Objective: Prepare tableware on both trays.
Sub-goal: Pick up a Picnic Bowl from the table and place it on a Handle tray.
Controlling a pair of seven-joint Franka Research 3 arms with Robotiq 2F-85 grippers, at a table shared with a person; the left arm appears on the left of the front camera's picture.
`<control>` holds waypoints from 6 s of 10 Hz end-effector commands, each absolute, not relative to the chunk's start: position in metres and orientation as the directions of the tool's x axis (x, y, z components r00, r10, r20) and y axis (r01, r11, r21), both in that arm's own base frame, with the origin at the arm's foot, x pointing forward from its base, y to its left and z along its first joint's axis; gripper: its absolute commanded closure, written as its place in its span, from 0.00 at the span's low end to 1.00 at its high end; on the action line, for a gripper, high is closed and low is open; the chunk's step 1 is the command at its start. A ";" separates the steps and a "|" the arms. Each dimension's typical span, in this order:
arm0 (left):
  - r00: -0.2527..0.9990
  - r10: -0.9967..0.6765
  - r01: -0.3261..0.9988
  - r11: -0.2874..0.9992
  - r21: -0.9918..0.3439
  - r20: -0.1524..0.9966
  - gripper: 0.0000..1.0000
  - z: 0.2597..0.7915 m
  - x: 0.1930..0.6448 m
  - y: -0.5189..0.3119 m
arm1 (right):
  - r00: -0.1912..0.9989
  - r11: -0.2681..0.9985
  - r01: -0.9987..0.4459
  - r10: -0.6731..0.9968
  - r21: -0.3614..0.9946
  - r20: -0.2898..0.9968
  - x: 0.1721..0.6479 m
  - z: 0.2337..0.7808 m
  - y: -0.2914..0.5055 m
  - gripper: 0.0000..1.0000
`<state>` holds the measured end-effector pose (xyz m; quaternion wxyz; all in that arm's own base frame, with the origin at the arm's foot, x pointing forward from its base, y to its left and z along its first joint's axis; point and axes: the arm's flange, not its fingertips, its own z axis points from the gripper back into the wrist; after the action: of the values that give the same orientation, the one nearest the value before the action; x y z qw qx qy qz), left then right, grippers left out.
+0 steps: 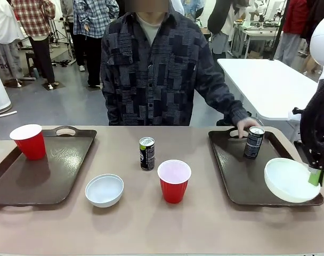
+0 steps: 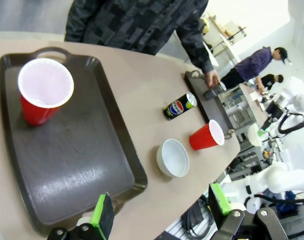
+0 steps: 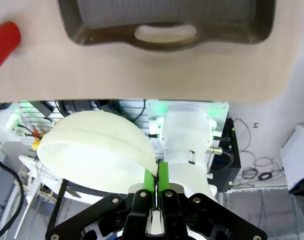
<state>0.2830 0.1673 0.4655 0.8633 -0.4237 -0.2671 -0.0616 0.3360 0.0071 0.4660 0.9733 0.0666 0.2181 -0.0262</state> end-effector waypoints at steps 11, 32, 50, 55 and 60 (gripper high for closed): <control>0.841 0.125 0.346 0.623 -0.702 0.526 0.00 0.466 0.283 0.168 | 0.854 0.968 0.228 -0.146 0.105 -0.500 0.490 0.320 -0.012 0.96; 0.841 0.125 0.346 0.623 -0.702 0.526 0.00 0.466 0.283 0.168 | 0.966 0.994 0.107 -0.102 0.007 -0.236 0.417 0.506 0.049 0.00; 0.839 0.139 0.298 0.691 -0.659 0.526 0.00 0.496 0.284 0.168 | 0.996 0.617 0.076 -0.078 0.783 -0.036 0.271 0.515 -0.120 0.00; 0.891 -0.065 0.261 0.883 -0.390 0.450 0.00 0.573 0.352 0.088 | 0.994 0.557 0.089 0.005 0.826 -0.111 0.278 0.474 -0.129 0.00; 0.898 -0.253 0.343 0.914 -0.215 0.360 0.00 0.562 0.384 -0.008 | 0.995 0.571 0.097 -0.061 0.815 -0.076 0.264 0.496 -0.136 0.00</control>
<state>0.3817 0.0080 0.5651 0.9581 -0.1689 -0.1804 -0.1450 0.2645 -0.1390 0.4937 0.8890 0.4551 0.0199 -0.0457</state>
